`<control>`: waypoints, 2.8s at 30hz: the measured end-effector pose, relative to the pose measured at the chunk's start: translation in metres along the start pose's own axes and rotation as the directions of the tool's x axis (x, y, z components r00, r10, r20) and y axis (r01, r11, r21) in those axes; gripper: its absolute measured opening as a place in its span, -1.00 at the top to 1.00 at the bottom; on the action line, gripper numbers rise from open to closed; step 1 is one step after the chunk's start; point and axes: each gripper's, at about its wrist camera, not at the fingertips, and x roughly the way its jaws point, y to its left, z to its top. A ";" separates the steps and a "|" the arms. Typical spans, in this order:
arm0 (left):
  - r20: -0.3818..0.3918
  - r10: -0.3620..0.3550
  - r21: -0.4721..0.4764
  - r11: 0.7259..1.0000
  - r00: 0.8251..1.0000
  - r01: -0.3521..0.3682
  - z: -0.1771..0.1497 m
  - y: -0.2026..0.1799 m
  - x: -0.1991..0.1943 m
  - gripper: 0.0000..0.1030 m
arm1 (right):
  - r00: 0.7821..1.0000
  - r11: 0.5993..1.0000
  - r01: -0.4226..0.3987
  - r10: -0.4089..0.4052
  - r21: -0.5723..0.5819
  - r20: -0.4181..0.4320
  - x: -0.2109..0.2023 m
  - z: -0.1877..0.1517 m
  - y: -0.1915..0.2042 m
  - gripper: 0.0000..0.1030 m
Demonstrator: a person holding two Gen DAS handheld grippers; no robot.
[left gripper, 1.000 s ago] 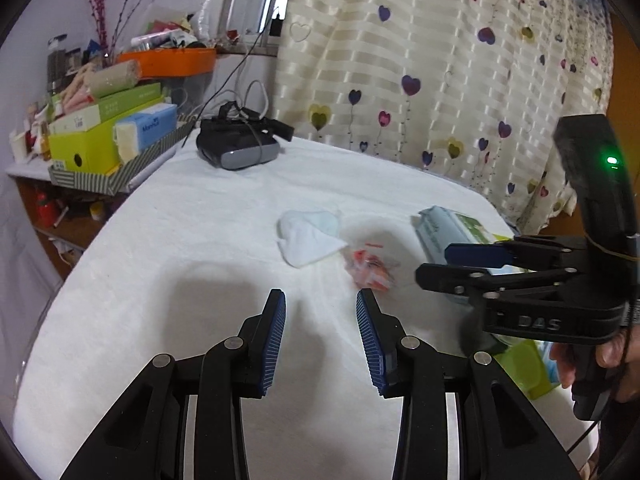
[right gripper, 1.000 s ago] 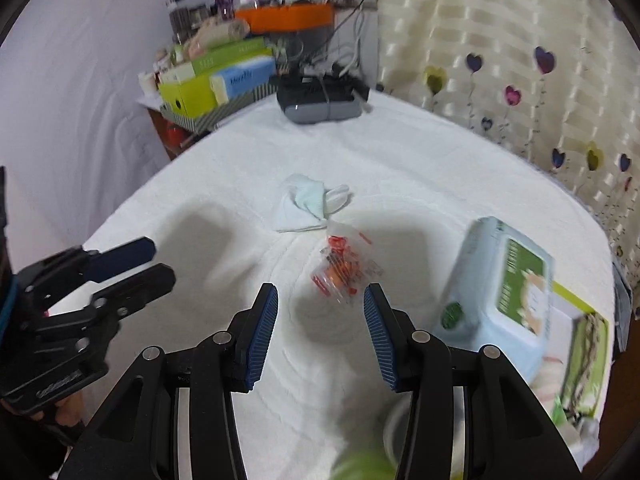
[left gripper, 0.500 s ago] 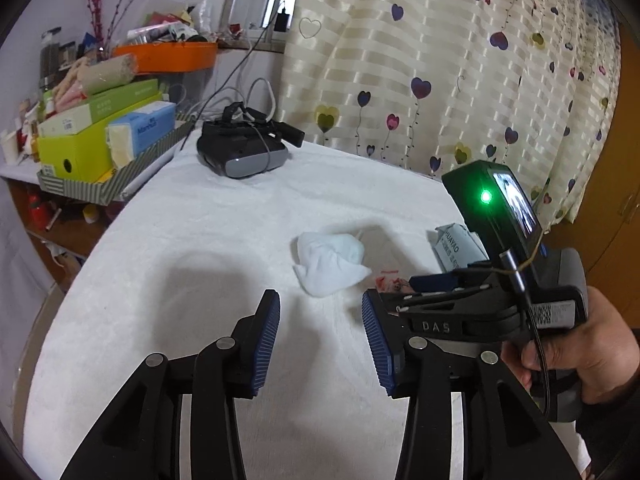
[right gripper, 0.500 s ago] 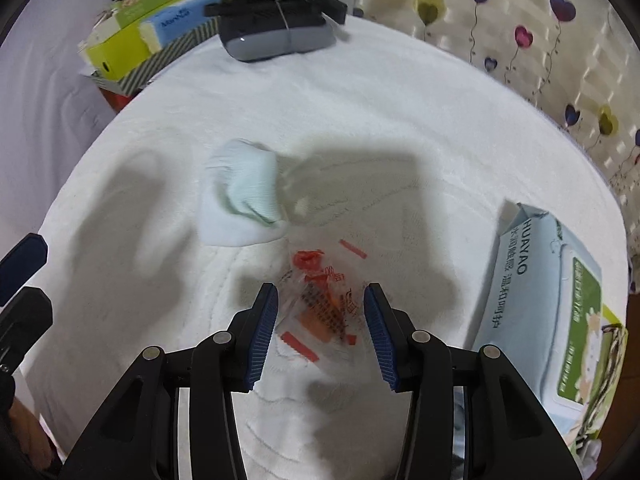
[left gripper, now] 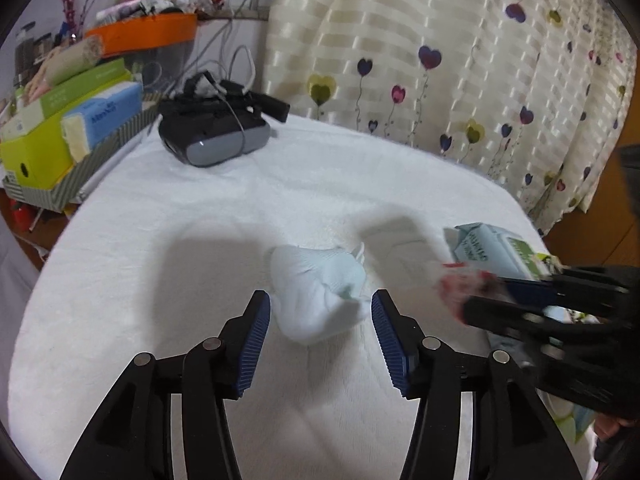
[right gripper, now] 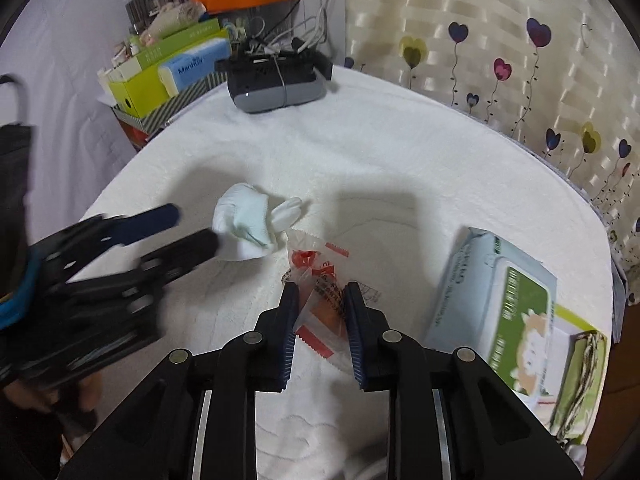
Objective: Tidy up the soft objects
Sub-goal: 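Grasp the white cloth with the left tool while the right tool holds the bag, then carry the plastic bag and white cloth over the green box and lower them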
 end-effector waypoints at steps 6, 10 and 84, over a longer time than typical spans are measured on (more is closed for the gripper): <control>-0.043 0.027 -0.008 1.000 0.999 -0.027 0.007 -0.007 0.031 -0.03 | 1.000 1.000 -0.018 0.018 0.024 0.010 -0.006 -0.006 -0.015 0.54; -0.050 0.044 -0.003 0.999 0.998 -0.044 0.009 -0.010 0.046 -0.03 | 0.999 0.999 -0.029 0.029 0.035 0.019 -0.007 -0.007 -0.022 0.54; 0.155 -0.189 0.222 0.963 0.970 0.153 -0.083 -0.226 -0.146 0.40 | 0.902 0.974 -0.054 -0.047 0.220 0.429 -0.202 -0.178 -0.086 0.53</control>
